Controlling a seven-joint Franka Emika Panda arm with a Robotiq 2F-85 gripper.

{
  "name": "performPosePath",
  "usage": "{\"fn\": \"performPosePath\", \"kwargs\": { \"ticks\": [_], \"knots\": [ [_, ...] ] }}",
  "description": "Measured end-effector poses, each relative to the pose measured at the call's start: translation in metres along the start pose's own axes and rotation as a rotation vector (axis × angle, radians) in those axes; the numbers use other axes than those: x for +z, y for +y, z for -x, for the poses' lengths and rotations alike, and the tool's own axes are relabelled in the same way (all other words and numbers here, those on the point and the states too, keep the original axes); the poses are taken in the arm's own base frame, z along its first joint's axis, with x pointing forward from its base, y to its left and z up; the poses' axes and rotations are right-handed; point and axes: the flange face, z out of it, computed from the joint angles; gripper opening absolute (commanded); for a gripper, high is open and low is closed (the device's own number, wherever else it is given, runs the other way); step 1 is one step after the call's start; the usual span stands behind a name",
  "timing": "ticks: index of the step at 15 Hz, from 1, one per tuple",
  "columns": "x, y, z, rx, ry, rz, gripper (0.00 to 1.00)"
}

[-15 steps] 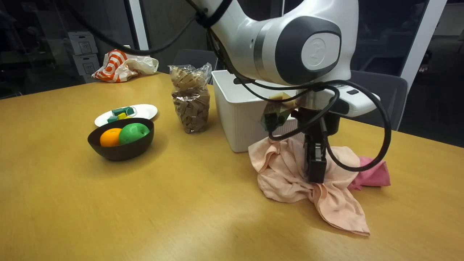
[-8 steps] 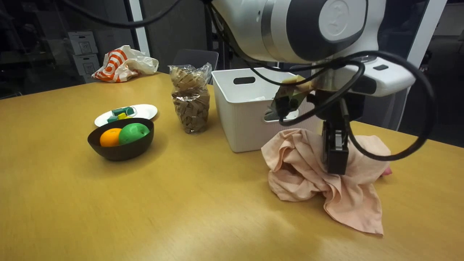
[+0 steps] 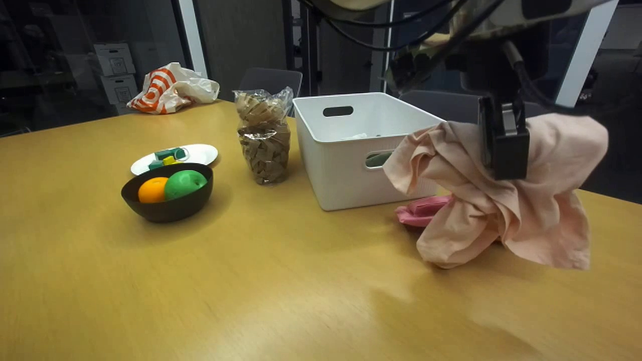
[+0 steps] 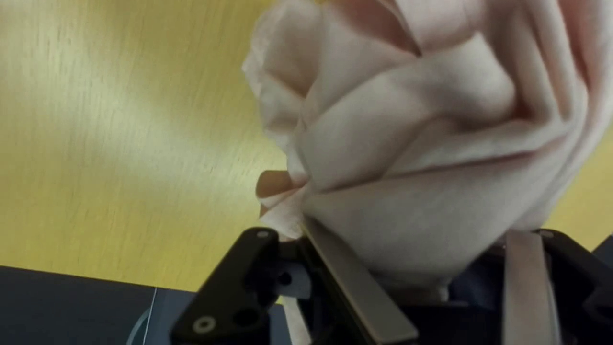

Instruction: Put the two shirts in the white basket together

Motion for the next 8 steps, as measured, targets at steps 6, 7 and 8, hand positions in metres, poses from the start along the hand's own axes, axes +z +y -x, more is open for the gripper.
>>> {"fn": "performPosePath", "kwargs": {
  "ticks": [6,7,8],
  "knots": [
    [-0.053,0.001,-0.006,0.01,0.079,-0.072,0.02],
    [-0.058,0.001,-0.005,0.008,0.084,-0.079,0.01],
    [-0.06,0.0,-0.004,0.005,0.085,-0.083,0.02]
  ]
}}
